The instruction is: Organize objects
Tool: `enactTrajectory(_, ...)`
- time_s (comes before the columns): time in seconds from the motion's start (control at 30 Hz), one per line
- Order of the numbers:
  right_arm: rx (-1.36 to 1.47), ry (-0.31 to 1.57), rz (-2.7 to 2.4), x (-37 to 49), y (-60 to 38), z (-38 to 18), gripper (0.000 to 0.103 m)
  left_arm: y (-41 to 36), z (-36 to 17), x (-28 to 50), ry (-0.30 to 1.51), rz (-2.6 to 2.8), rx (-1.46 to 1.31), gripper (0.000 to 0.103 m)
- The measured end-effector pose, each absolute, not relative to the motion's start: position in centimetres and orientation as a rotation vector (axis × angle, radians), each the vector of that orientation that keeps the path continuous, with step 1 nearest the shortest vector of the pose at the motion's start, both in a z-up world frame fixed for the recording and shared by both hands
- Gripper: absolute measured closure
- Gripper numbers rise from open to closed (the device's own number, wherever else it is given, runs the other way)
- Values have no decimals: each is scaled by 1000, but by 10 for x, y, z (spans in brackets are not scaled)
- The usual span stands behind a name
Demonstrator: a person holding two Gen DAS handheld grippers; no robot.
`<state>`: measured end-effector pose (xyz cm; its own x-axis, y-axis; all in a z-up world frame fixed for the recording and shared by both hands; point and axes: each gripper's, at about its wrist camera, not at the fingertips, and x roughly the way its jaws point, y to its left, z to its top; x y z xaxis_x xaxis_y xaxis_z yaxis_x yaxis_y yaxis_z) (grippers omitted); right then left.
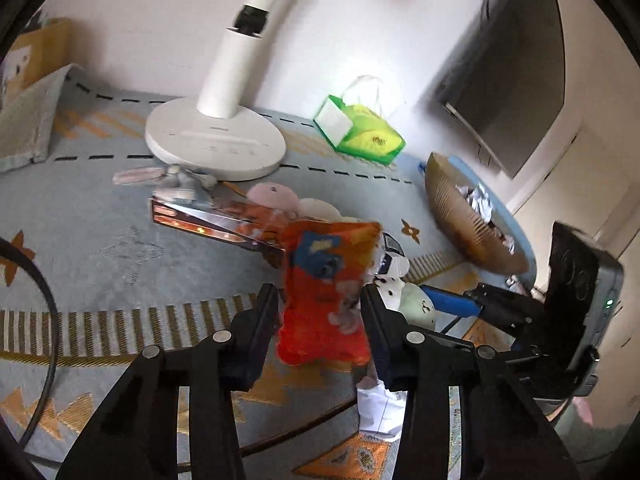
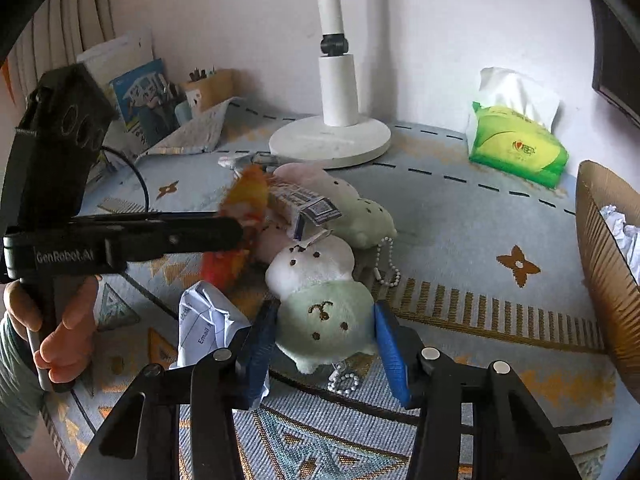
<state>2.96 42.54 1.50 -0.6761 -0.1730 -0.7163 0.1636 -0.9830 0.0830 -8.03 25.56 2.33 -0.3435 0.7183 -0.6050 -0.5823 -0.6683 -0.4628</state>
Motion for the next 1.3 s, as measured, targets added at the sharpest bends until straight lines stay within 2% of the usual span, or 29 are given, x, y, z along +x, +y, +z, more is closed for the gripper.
enactTrajectory(0.17,1205,44,-2812,42,424,16,56,241,27,-86,-252,2080,-1027,63)
enactTrajectory(0.33,1243,42,-2999,97,436,21,56,249,23,-85,-248,2032,-1074,61)
enactTrajectory(0.37,1251,32,-3023,102,441,22,55,250,20,-86,-249,2026,-1102,53)
enactTrajectory(0.43,1295,-46,-3034,109,458,21,55,250,17,-87,-274,2019,-1134,50)
enactTrajectory(0.5,1327,-180,-2977,107,473,16,54,252,16,-87,-280,2037,-1144,27)
enactTrajectory(0.57,1357,-220,-2941,103,476,13,49,252,16,-88,-271,2074,-1155,15)
enactTrajectory(0.67,1420,-168,-2932,97,471,10,45,250,15,-89,-278,2111,-1163,12)
enactTrajectory(0.77,1417,-122,-2919,97,464,10,35,256,16,-92,-264,2121,-1169,6)
enactTrajectory(0.83,1399,-118,-2921,98,463,11,34,261,17,-98,-293,2158,-1195,5)
enactTrajectory(0.9,1372,-145,-2914,100,465,13,34,270,17,-100,-264,2208,-1214,5)
enactTrajectory(1.0,1324,-186,-2904,103,469,16,34,297,17,-98,-105,2309,-1238,5)
enactTrajectory(1.03,1316,-192,-2908,104,469,16,34,307,16,-98,-30,2354,-1227,9)
enactTrajectory(1.07,1313,-193,-2907,104,469,17,34,317,14,-95,62,2392,-1207,19)
enactTrajectory(1.13,1310,-192,-2902,104,468,17,34,324,16,-90,141,2377,-1181,29)
enactTrajectory(1.17,1298,-190,-2906,104,468,17,34,323,18,-87,156,2359,-1176,42)
enactTrajectory(1.27,1258,-199,-2910,108,468,18,34,302,22,-77,146,2284,-1171,48)
enactTrajectory(1.3,1249,-204,-2917,109,469,18,34,293,24,-73,115,2262,-1160,58)
